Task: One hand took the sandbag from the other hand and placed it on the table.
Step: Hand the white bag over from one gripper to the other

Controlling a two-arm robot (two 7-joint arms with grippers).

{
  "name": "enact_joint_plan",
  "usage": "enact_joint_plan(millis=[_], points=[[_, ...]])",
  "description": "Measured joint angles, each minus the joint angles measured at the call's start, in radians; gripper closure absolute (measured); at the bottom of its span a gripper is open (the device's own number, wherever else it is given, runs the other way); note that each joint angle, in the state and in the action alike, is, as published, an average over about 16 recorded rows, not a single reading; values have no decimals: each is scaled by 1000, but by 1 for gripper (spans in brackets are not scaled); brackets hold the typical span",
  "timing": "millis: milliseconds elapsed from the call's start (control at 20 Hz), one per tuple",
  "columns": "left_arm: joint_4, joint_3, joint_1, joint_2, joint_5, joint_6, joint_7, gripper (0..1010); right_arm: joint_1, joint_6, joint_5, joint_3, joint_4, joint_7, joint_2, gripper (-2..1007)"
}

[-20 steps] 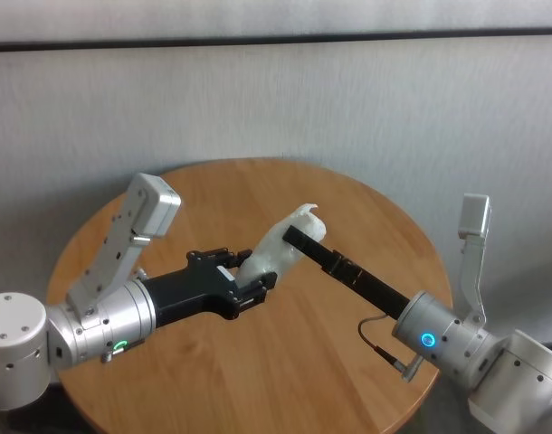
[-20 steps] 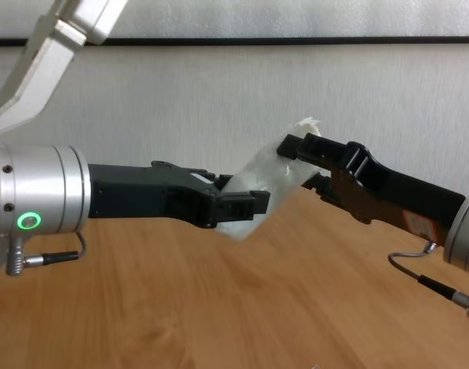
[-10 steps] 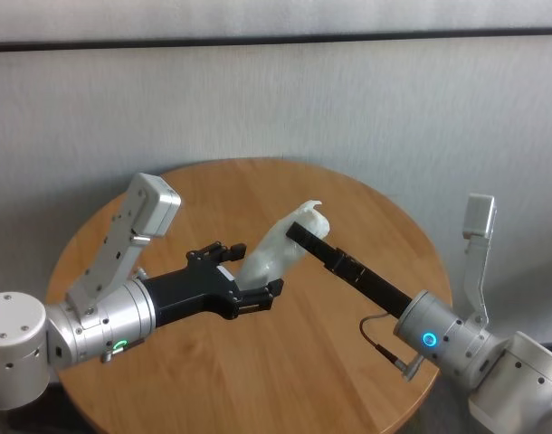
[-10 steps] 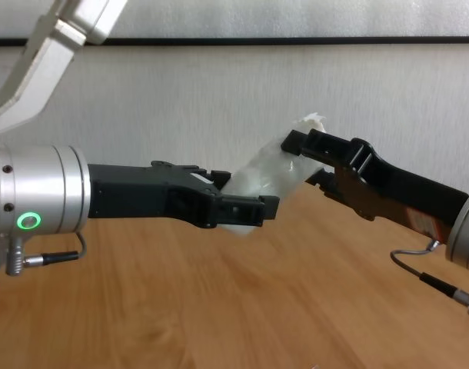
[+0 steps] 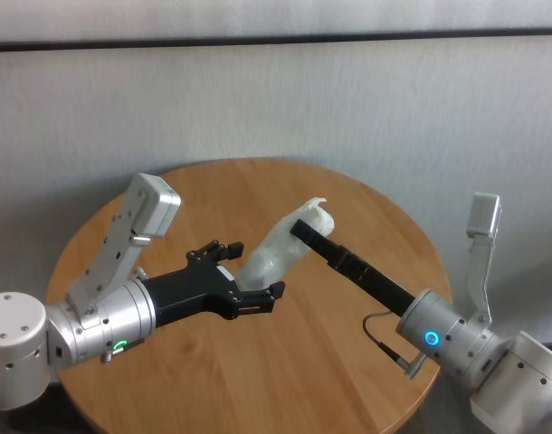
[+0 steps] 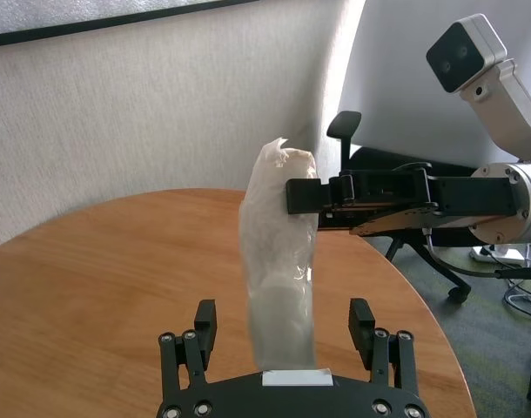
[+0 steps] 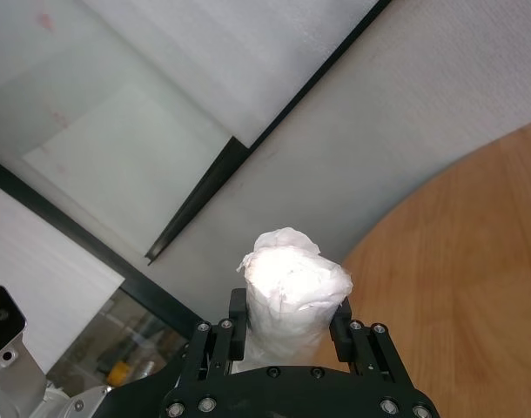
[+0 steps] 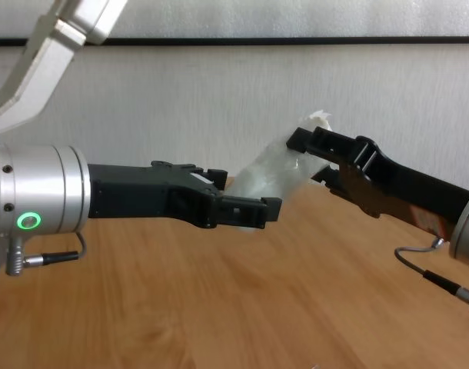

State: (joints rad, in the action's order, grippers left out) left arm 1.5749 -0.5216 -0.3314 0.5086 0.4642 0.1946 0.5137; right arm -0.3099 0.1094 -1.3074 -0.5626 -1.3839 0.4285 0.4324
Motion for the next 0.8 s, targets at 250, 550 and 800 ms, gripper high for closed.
enact_joint_plan(millis=[250, 550, 800], points=[[1, 6, 5, -2, 0, -5, -12, 8, 3, -8, 9, 6, -1, -5, 0, 461], [2, 22, 17, -9, 4, -15, -34, 8, 8, -16, 21, 17, 2, -12, 1, 461], [2, 40, 30, -17, 8, -24, -56, 8, 12, -24, 32, 29, 8, -18, 1, 461]])
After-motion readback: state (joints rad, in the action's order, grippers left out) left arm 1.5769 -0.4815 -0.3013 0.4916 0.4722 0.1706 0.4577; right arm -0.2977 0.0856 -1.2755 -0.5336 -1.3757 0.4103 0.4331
